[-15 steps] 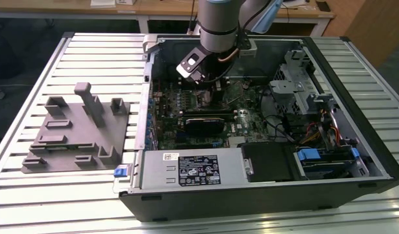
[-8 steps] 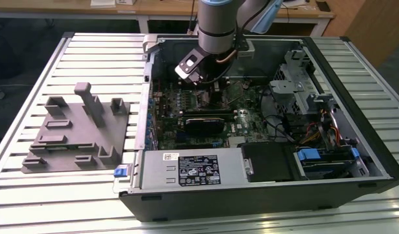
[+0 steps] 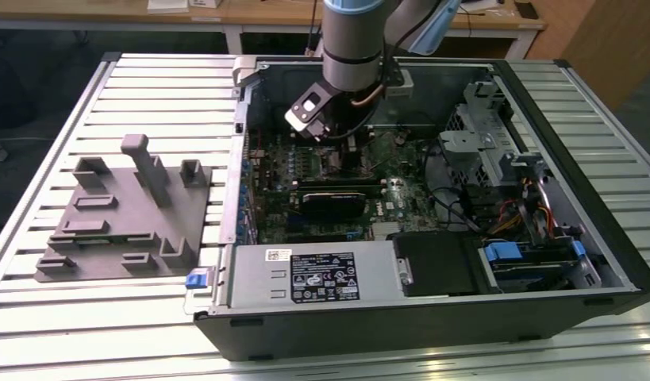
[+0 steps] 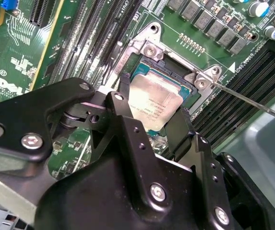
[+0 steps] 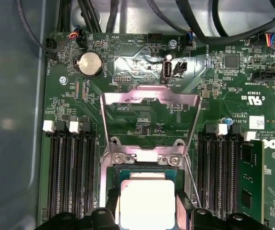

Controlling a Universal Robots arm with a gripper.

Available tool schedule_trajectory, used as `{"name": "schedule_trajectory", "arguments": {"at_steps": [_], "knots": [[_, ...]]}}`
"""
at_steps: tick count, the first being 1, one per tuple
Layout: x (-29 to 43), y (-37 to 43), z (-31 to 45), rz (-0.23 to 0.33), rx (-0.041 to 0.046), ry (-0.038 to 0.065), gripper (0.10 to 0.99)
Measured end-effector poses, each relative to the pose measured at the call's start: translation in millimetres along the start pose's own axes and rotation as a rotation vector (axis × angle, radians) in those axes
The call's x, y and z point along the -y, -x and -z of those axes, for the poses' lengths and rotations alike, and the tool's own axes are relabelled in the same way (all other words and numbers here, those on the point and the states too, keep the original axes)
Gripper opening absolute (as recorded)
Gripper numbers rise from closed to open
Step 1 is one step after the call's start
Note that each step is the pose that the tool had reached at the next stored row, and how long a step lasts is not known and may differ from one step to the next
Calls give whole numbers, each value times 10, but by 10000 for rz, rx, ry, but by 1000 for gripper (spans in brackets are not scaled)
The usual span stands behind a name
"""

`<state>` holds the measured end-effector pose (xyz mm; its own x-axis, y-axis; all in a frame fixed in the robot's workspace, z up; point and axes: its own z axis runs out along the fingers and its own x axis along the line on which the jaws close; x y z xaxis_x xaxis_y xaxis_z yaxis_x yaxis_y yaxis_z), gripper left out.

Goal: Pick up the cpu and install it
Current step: 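Place the cpu into insertion slot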

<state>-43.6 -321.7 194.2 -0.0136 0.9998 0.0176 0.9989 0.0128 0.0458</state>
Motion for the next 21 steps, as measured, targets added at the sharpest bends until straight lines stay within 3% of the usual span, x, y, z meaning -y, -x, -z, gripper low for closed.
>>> {"name": "schedule_trajectory", "arguments": {"at_steps": [21], "knots": [[15,-7,-16,-71,1,1,549]]}}
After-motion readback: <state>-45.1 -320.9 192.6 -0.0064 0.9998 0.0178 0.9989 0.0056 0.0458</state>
